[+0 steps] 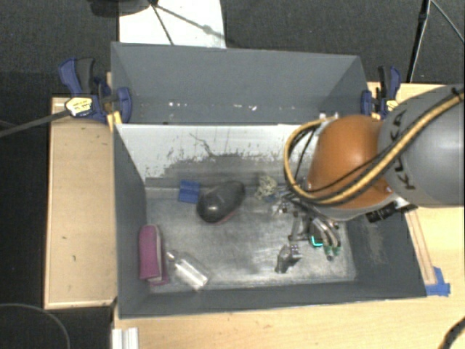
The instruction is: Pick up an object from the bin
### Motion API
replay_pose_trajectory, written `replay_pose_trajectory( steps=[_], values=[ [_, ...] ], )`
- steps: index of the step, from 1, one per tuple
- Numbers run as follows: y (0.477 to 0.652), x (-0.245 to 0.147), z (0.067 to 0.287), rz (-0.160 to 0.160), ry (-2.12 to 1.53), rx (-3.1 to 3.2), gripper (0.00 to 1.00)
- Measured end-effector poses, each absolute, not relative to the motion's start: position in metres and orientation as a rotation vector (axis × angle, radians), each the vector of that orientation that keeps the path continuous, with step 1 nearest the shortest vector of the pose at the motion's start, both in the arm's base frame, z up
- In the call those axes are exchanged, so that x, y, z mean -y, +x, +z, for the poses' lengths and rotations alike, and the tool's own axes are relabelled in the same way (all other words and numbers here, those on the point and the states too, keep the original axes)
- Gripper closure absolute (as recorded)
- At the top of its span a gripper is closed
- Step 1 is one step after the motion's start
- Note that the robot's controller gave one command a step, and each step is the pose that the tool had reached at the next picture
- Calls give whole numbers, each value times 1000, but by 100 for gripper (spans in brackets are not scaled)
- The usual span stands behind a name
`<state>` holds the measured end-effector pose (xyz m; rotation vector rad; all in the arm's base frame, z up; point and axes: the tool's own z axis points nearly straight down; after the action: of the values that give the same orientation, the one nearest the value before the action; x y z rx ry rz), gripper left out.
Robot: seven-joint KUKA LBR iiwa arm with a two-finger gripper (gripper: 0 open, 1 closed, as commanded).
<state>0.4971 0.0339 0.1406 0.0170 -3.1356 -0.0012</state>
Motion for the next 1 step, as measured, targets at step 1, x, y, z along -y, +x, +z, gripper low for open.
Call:
replay_pose_trajectory(
  steps=[1],
  values=[
    [509, -189, 71, -7, 259, 3137, 0]
  ],
)
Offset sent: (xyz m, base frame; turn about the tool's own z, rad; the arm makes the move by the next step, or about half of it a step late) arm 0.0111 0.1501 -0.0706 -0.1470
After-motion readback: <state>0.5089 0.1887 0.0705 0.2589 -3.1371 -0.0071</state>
